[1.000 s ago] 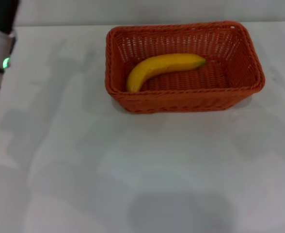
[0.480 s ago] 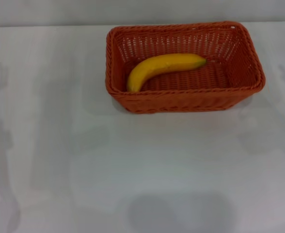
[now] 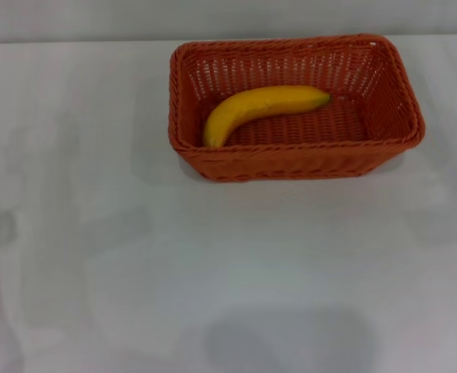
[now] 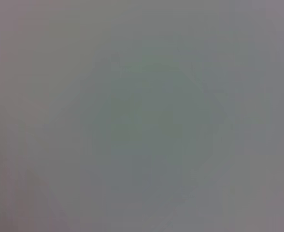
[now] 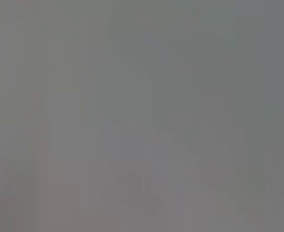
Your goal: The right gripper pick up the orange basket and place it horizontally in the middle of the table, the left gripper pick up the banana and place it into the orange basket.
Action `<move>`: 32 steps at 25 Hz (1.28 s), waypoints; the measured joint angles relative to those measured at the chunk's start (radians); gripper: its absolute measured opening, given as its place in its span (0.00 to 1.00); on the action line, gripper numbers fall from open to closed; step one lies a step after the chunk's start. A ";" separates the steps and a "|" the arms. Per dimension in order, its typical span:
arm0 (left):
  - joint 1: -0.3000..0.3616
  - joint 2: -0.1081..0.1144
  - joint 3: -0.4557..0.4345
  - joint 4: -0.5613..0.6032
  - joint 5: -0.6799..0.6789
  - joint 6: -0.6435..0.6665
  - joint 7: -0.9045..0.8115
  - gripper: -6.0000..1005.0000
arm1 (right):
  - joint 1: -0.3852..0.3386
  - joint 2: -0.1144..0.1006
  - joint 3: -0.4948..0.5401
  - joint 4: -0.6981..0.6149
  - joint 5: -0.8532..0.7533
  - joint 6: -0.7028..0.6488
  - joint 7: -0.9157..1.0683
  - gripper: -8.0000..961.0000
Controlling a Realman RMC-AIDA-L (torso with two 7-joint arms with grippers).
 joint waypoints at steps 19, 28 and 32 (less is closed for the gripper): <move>0.020 0.000 0.010 0.021 0.096 -0.028 -0.007 0.85 | -0.030 0.001 0.077 0.049 0.008 0.106 -0.208 0.83; 0.012 0.003 0.010 0.021 0.178 -0.038 -0.016 0.85 | -0.032 0.001 0.128 0.050 0.010 0.124 -0.253 0.83; 0.009 0.003 0.005 0.019 0.180 -0.060 -0.054 0.85 | -0.032 0.001 0.154 0.050 0.010 0.125 -0.260 0.83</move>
